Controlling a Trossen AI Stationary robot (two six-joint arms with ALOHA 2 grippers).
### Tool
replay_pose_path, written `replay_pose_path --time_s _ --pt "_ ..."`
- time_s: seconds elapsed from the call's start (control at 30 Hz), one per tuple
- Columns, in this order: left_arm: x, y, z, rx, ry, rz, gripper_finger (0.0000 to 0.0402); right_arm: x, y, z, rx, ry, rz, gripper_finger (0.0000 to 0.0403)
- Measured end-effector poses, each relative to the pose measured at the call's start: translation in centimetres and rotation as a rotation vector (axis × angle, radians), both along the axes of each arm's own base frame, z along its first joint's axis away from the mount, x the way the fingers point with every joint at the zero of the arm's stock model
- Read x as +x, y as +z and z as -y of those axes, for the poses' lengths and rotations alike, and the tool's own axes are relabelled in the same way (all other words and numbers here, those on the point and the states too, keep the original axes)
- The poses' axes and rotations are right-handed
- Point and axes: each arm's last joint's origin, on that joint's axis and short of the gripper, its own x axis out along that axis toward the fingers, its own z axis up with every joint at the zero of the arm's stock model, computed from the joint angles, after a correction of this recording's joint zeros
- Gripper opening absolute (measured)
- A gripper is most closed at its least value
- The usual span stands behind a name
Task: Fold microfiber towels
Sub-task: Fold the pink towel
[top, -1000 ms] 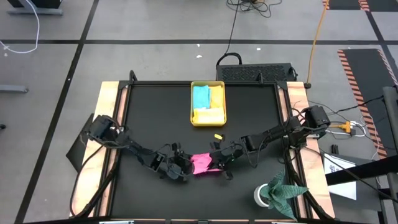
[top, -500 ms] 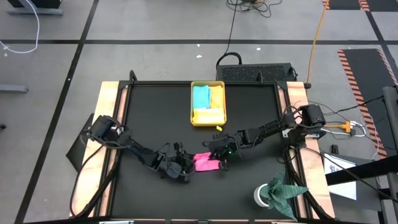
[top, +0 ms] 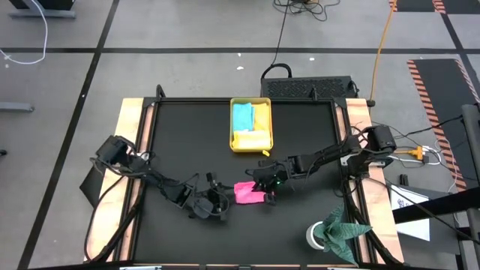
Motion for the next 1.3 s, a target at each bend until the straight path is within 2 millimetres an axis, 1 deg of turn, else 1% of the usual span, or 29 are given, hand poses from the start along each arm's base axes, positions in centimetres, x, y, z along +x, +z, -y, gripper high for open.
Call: replay_pose_path --time_s 0.1,0.17,0.3,0.33,0.4,0.47,0.53,0.6,0.63,0.7,0.83,0.97,1.13,1.23,1.3 --pt "-0.1 -1.2 -1.2 0.004 0.057 -0.063 0.0122 -0.3 1.1 -0.3 0.006 0.013 0.03 0.0002" --pt "0.5 -1.4 -1.9 -0.026 0.092 -0.044 0.0122 -0.5 1.7 -0.5 0.007 0.02 0.042 0.0002" --pt "1.2 -2.0 -2.9 -0.077 0.084 -0.05 0.0122 -0.8 2.2 -0.5 0.007 0.021 0.037 0.0002" --pt "1.5 -2.3 -3.0 -0.099 0.07 -0.04 0.0122 -0.8 2.2 -0.5 0.011 0.018 0.034 0.0002" --pt "1.5 -2.7 -3.2 -0.086 0.05 -0.055 0.0122 -0.8 2.2 -0.5 0.019 0.023 0.031 0.0002" --pt "2.4 -3.2 -3.1 -0.109 0.016 -0.027 0.0122 -0.9 2.1 -0.6 0.036 0.039 0.014 0.0002" --pt "2.2 -3.9 -3.1 -0.09 -0.001 -0.052 0.0122 -0.9 2.1 -0.6 0.05 0.05 0.016 0.0002" --pt "2.9 -4.3 -2.8 -0.106 -0.041 -0.029 0.0122 -0.9 2.2 -0.6 0.051 0.048 0.023 0.0002" --pt "2.9 -4.4 -2.8 -0.099 -0.049 -0.031 0.0122 -0.8 2.1 -0.4 0.051 0.044 0.027 0.0002" --pt "3.0 -4.4 -2.6 -0.084 -0.076 -0.033 0.0122 -0.7 2.3 -0.1 0.049 0.028 0.043 0.0002" --pt "3.3 -4.4 -2.3 -0.079 -0.119 -0.026 0.0122 -0.5 2.0 1.1 0.023 -0.064 0.028 0.0002" --pt "3.3 -4.4 -2.2 -0.084 -0.13 -0.03 0.0122 -1.0 1.1 2.0 0.025 -0.117 -0.014 0.0002" --pt "3.3 -4.4 -2.0 -0.082 -0.136 -0.028 0.0122 -2.2 -0.5 2.3 0.036 -0.144 -0.079 0.0002" --pt "3.2 -3.8 -1.8 -0.082 -0.141 -0.018 0.0122 -2.5 -0.8 2.3 0.039 -0.144 -0.064 0.0002" --pt "3.0 -2.9 -1.6 -0.083 -0.143 -0.006 0.0122 -2.6 -1.0 2.3 0.043 -0.146 -0.053 0.0002"
